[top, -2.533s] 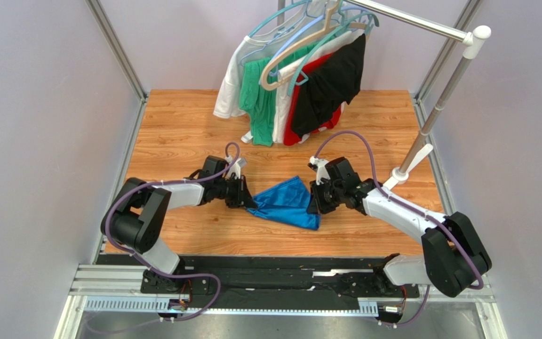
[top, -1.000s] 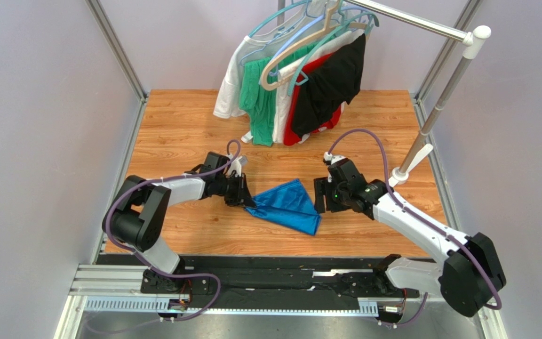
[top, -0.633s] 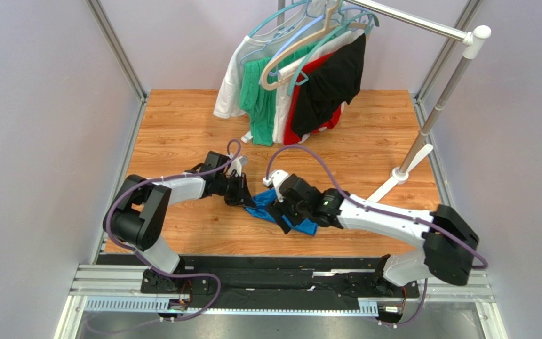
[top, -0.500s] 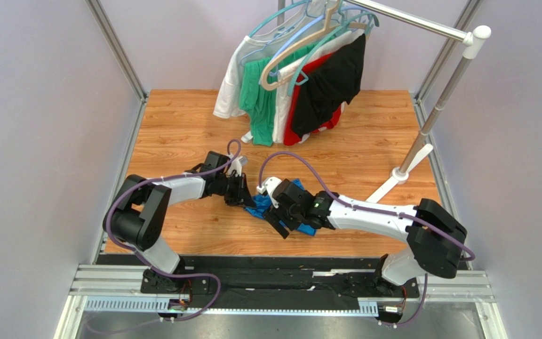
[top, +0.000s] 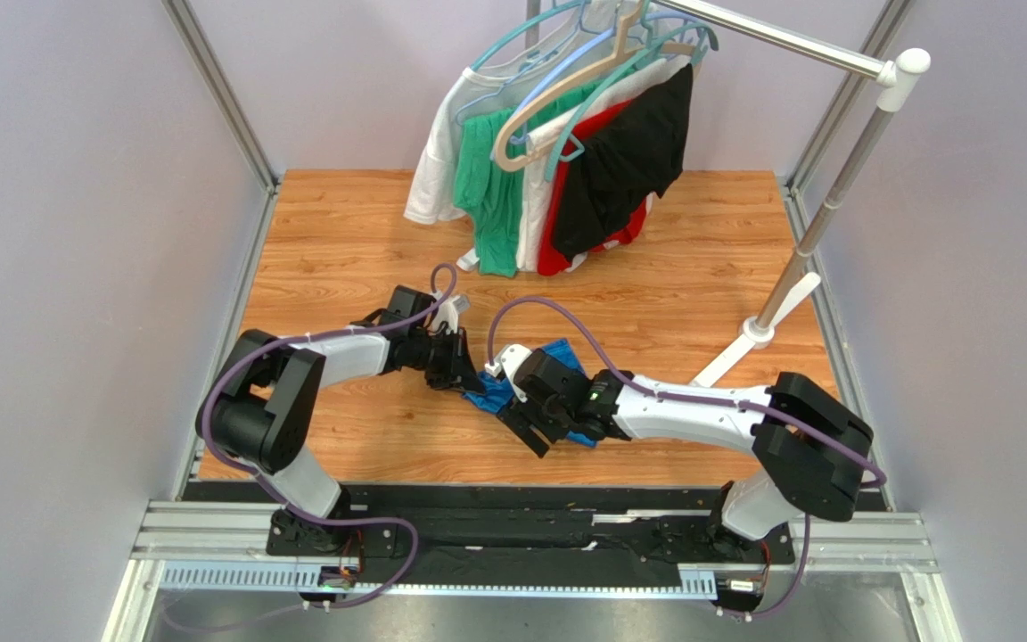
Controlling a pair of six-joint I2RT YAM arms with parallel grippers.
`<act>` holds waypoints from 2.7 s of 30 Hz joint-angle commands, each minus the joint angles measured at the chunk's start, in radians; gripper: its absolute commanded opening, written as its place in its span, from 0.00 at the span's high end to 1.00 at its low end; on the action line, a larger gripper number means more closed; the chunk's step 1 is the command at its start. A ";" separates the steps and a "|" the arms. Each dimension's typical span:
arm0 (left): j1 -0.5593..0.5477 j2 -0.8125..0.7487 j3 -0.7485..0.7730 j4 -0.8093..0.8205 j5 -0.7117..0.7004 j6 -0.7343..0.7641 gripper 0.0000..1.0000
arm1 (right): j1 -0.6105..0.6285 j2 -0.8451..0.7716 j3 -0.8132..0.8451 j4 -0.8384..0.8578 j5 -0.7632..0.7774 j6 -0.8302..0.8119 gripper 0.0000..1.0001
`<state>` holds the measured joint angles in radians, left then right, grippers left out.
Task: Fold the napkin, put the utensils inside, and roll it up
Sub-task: Roll the napkin with the utensil
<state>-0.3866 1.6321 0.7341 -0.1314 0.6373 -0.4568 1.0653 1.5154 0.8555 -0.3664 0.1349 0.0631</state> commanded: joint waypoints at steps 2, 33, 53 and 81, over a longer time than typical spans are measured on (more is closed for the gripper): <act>0.005 0.015 0.016 -0.036 -0.053 0.047 1.00 | -0.025 0.020 -0.013 0.014 0.005 0.046 0.23; 0.018 -0.100 0.042 -0.030 -0.109 -0.026 0.71 | -0.056 0.175 -0.026 -0.065 -0.227 0.170 0.83; 0.135 -0.491 -0.262 0.202 -0.139 -0.074 0.42 | -0.241 0.296 0.071 -0.048 -0.719 0.078 0.92; 0.132 -0.537 -0.475 0.470 -0.045 -0.108 0.43 | -0.430 0.551 0.195 -0.080 -1.113 0.017 0.96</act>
<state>-0.2527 1.0725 0.2779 0.2394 0.5255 -0.5449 0.6434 2.0117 1.0454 -0.4026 -1.0470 0.1299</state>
